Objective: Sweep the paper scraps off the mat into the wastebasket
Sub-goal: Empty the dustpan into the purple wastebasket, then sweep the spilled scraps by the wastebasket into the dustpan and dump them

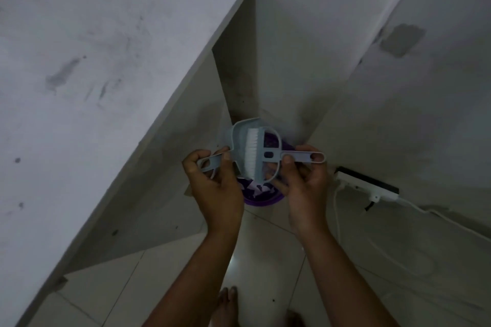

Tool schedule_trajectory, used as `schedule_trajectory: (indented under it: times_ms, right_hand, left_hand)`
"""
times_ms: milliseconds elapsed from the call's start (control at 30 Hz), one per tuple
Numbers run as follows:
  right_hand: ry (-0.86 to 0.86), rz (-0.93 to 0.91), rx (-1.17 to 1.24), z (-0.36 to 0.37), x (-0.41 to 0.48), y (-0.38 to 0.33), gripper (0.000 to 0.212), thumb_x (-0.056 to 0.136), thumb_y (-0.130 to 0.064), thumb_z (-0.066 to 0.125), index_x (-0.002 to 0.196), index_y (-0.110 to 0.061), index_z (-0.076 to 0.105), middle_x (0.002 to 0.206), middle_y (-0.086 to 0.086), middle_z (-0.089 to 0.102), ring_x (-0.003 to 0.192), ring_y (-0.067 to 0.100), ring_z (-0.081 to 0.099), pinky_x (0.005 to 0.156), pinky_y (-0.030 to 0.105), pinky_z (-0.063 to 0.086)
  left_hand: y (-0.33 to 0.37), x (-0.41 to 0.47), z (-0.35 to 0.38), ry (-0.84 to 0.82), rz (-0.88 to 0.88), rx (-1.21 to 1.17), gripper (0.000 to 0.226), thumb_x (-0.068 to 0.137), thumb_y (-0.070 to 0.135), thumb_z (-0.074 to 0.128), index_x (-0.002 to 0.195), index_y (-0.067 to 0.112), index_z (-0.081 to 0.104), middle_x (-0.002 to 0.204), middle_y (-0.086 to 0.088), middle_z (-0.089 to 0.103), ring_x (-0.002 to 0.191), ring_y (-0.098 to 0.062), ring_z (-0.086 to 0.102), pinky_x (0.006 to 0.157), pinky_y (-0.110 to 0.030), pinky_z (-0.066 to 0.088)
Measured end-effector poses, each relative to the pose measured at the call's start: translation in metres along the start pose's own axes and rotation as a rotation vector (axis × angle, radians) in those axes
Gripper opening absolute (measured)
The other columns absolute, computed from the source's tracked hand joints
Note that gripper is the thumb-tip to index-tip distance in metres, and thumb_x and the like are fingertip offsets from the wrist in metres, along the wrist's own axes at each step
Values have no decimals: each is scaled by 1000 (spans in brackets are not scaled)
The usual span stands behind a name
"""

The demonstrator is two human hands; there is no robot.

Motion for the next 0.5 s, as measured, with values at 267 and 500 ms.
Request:
schedule_trajectory:
  times_ms: [267,500]
  right_hand:
    - [91,49,-64,-83,29,74,16,97,-5,54,106,-19,55,94,-1,68,86,20,68,69,38,60]
    - [-24,359,-330,-214,22,246,18,102,-7,39,97,-11,55,79,12,59,65,22,60,66,37,49]
  left_hand:
    - [-81,-4,-34,-126,-27,69,35,94,14,73,115,28,48,105,18,68,97,-11,71,87,-50,60]
    - [-245,-31,-81,-429,-236,232,27,93,13,70,112,29,58,93,0,76,83,-21,74,65,-32,62]
Point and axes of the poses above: each hand's wrist, its own x-axis towards the middle knuckle, its own z-axis out of the palm, y = z × x, the point moved 4 cm from there along x, towards the middle knuckle
